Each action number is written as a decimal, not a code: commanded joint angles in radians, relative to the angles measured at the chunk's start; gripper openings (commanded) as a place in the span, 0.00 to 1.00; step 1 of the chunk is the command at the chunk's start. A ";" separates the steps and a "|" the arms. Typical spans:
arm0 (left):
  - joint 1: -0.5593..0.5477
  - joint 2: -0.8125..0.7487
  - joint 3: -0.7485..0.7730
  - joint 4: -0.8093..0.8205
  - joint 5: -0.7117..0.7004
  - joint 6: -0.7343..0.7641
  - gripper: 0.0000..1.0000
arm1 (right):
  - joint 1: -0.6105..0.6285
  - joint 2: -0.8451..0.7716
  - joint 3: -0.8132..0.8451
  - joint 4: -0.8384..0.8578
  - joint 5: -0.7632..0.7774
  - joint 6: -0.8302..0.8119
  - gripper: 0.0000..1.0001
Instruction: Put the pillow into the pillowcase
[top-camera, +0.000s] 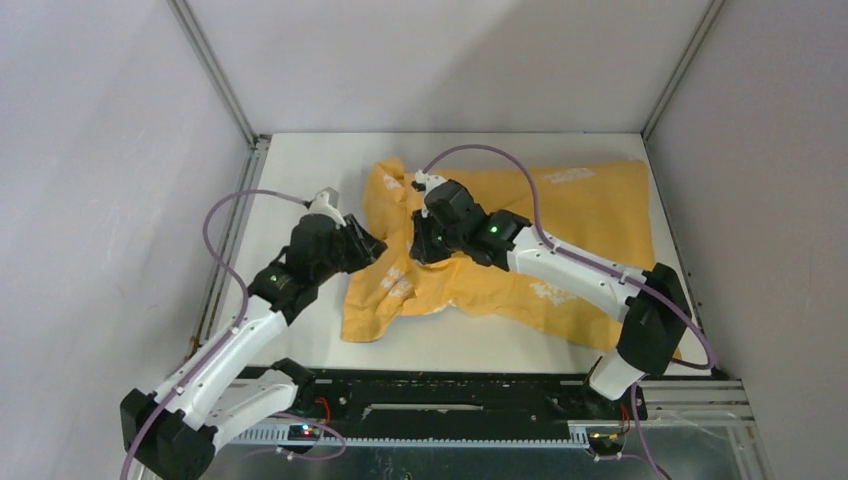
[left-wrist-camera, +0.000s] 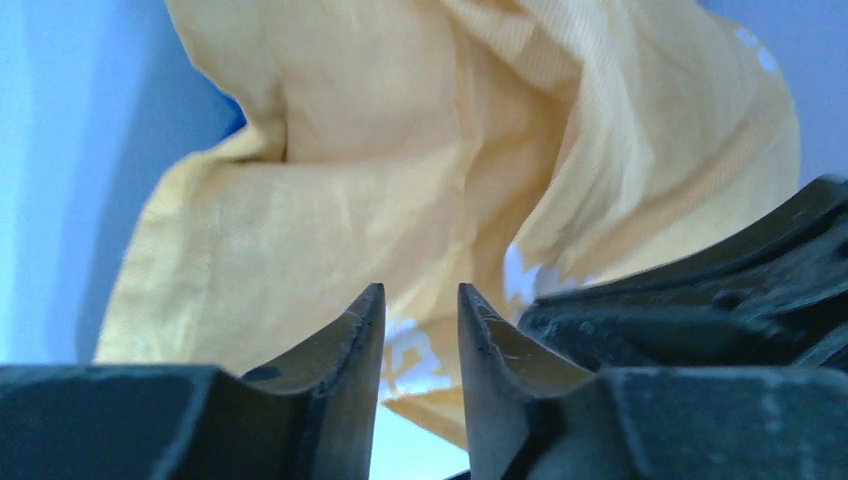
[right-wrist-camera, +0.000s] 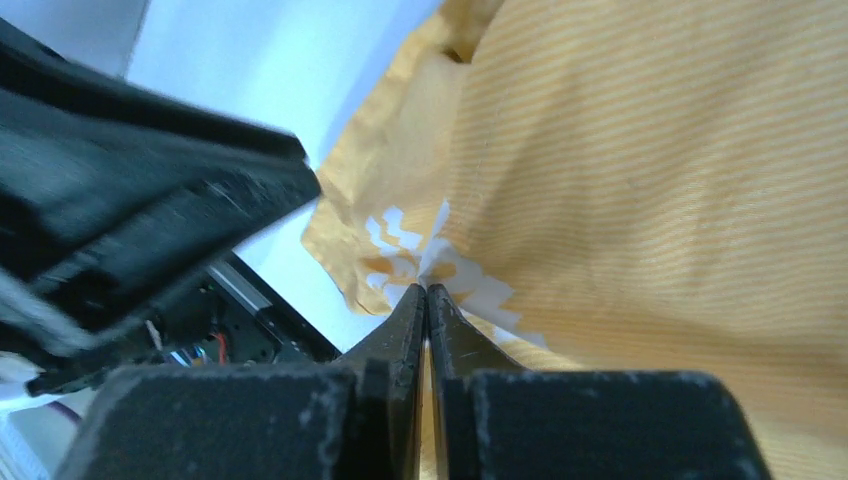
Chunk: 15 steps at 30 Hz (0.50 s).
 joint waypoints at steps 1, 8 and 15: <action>0.052 0.081 0.155 -0.005 0.026 0.069 0.40 | 0.010 -0.010 -0.003 0.015 -0.023 -0.007 0.14; 0.053 0.329 0.410 0.039 0.075 0.109 0.53 | 0.015 -0.166 -0.013 -0.025 0.045 -0.034 0.56; 0.037 0.535 0.575 -0.007 0.049 0.133 0.58 | -0.028 -0.318 -0.046 -0.075 0.119 -0.047 0.63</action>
